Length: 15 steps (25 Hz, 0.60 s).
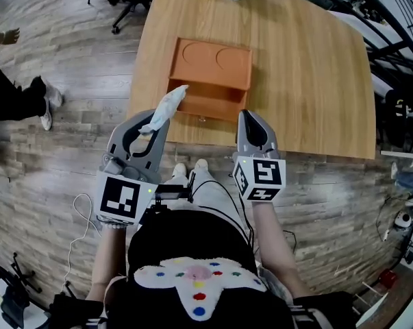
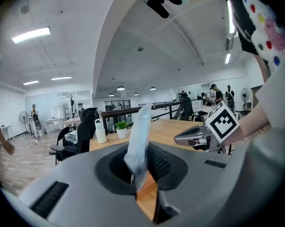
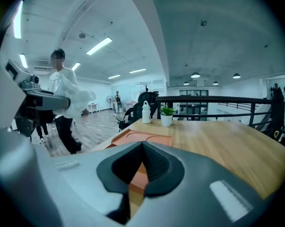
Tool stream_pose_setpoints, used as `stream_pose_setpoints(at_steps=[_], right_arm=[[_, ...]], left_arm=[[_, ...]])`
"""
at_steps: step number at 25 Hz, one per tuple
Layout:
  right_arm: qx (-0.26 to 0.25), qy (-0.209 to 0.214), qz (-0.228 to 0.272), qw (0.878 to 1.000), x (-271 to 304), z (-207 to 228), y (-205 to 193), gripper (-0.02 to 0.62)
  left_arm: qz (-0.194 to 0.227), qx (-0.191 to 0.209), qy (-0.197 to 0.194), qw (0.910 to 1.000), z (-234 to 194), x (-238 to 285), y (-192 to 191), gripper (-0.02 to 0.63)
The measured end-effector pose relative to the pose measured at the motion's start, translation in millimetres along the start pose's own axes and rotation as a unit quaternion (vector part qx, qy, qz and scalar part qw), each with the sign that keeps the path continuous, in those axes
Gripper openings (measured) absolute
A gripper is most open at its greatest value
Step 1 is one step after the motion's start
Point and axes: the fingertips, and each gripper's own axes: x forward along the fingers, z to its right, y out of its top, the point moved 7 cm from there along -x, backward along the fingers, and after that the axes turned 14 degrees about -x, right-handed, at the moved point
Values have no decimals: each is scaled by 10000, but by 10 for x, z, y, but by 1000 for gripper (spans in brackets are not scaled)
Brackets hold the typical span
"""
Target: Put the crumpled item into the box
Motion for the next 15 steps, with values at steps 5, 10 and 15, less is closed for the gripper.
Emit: stream_pose_setpoints(at_steps=[5,10,15], right_arm=[[-117,-95,184,9997,-148,80,202,9],[-164,-196,306,9992,-277,118,315,9],[-152,-276,283,9991,-292,143,311,9]], left_arm=[[77,81,-36,9999,-3,0,100,49],[126,166,-86,9997,7,8,168,49],[84,250,-185,9995,-20,101,153,49]])
